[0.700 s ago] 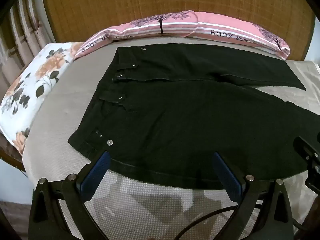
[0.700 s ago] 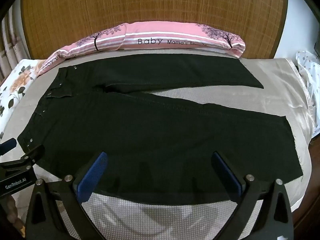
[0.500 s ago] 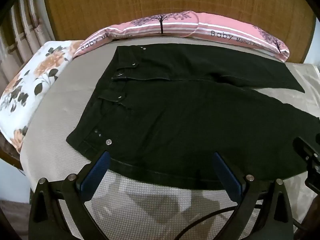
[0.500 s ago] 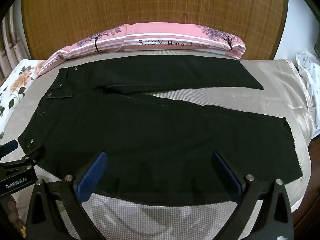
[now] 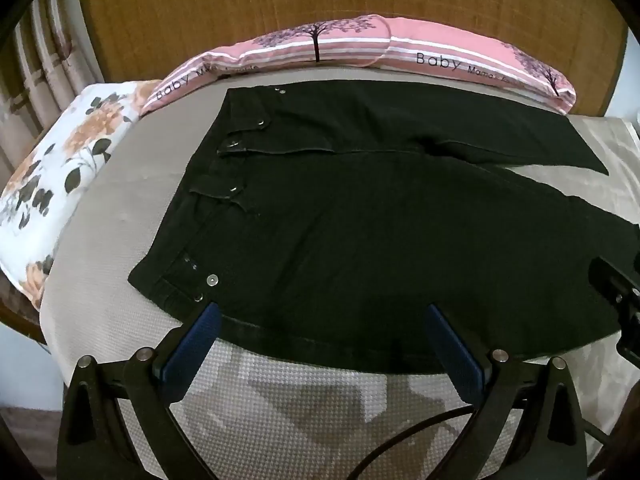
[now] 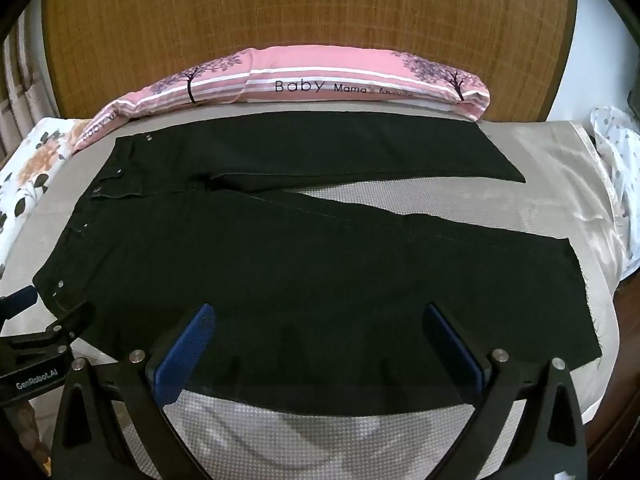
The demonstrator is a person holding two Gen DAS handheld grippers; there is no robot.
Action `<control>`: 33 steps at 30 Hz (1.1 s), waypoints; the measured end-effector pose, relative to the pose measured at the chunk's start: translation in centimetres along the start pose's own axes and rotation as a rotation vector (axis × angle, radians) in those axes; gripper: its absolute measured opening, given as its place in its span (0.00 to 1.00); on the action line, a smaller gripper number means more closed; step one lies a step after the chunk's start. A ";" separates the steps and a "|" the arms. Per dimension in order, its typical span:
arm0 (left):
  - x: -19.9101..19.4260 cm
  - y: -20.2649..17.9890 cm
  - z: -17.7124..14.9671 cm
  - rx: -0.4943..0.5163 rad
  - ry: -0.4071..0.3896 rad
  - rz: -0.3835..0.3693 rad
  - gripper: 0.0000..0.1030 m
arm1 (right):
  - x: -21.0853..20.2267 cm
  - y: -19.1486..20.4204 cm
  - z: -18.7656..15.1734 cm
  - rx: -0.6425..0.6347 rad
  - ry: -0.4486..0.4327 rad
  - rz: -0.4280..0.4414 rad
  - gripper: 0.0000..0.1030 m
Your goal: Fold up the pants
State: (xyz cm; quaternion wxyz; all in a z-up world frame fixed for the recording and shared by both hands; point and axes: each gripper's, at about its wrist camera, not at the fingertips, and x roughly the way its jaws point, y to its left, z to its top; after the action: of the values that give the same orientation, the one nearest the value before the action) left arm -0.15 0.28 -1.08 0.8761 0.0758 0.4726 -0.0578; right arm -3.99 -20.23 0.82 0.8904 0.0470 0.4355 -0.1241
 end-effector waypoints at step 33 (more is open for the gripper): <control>0.5 2.1 0.5 -0.076 0.026 -0.006 0.98 | 0.7 -0.1 -0.2 0.000 0.011 -0.008 1.00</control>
State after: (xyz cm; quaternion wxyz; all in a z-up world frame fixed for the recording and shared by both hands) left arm 0.86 2.27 -1.06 0.8720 0.0417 0.4859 -0.0415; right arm -3.74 -20.43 0.20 0.8875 0.0459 0.4406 -0.1272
